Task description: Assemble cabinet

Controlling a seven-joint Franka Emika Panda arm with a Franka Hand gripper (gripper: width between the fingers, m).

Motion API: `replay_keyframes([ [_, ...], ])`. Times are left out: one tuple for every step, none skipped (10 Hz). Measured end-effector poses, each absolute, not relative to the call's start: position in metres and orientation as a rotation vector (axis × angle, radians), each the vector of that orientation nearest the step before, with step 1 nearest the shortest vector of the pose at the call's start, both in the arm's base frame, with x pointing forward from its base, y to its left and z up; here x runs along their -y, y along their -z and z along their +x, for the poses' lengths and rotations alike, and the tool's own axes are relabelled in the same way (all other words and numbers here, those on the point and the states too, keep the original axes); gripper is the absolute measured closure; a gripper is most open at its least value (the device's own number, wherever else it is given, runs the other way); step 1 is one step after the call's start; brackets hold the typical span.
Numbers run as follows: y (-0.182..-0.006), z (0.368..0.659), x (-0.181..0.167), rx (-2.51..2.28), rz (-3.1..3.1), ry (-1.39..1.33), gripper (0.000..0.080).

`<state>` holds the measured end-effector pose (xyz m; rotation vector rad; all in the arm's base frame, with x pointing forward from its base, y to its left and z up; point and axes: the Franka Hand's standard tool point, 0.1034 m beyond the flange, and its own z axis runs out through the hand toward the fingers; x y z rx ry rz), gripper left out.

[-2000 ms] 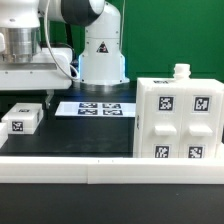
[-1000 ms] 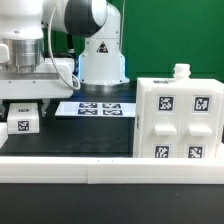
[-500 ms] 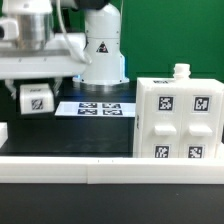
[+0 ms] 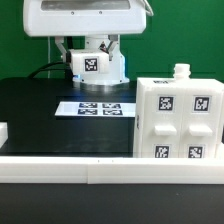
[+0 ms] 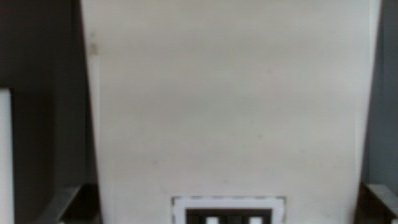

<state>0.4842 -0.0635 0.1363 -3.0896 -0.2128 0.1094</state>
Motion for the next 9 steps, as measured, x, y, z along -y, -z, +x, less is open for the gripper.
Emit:
replay_keyframes([
  [-0.133,0.478,0.069,0.175,-3.090,-0.126,0.0239],
  [-0.133,0.479,0.067,0.183,-3.090,-0.125,0.0239],
  [-0.133,0.479,0.067,0.184,-3.090,-0.127,0.0239],
  [-0.133,0.479,0.067,0.183,-3.090,-0.127,0.0239],
  [-0.133,0.479,0.067,0.185,-3.090,-0.128,0.0239],
  [-0.139,0.482,0.061,0.201,-3.093,-0.143,0.0239],
  [-0.146,0.492,0.049,0.187,-3.094,-0.146,0.0239],
  [-0.154,0.508,0.034,0.198,-3.093,-0.135,0.0239],
  [-0.160,0.522,0.025,0.210,-3.086,-0.128,0.0239],
])
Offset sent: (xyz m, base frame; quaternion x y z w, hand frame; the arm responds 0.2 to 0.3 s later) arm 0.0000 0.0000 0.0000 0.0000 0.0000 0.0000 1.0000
